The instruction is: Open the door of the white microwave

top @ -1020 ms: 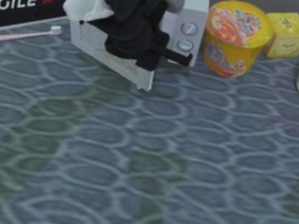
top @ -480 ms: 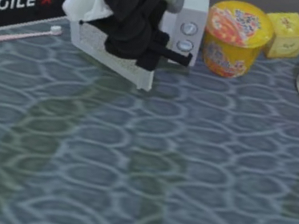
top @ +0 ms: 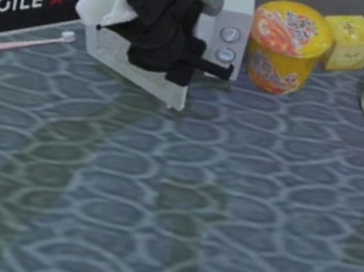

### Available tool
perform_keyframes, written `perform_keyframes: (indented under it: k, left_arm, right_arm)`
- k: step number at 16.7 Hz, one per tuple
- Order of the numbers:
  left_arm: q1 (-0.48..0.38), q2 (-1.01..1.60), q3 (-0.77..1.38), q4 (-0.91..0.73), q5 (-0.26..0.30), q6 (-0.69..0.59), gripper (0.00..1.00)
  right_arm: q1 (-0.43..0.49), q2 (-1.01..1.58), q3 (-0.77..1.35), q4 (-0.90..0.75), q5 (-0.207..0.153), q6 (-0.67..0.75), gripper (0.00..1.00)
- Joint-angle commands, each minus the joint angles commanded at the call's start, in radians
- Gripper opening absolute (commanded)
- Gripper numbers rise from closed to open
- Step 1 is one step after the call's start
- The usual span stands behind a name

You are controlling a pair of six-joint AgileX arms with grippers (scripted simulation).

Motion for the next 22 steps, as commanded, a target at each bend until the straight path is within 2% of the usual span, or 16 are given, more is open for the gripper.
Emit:
perform_keyframes:
  k: [6, 13, 22]
  left_arm:
    - [-0.005, 0.001, -0.005, 0.002, 0.008, 0.000, 0.00]
    - [0.034, -0.080, -0.110, 0.038, 0.074, 0.128, 0.00]
    - [0.034, -0.081, -0.111, 0.039, 0.075, 0.129, 0.00]
  right_arm:
    - [0.000, 0.000, 0.000, 0.000, 0.000, 0.000, 1.00]
    - [0.000, 0.000, 0.000, 0.000, 0.000, 0.000, 1.00]
    - [0.000, 0.000, 0.000, 0.000, 0.000, 0.000, 1.00]
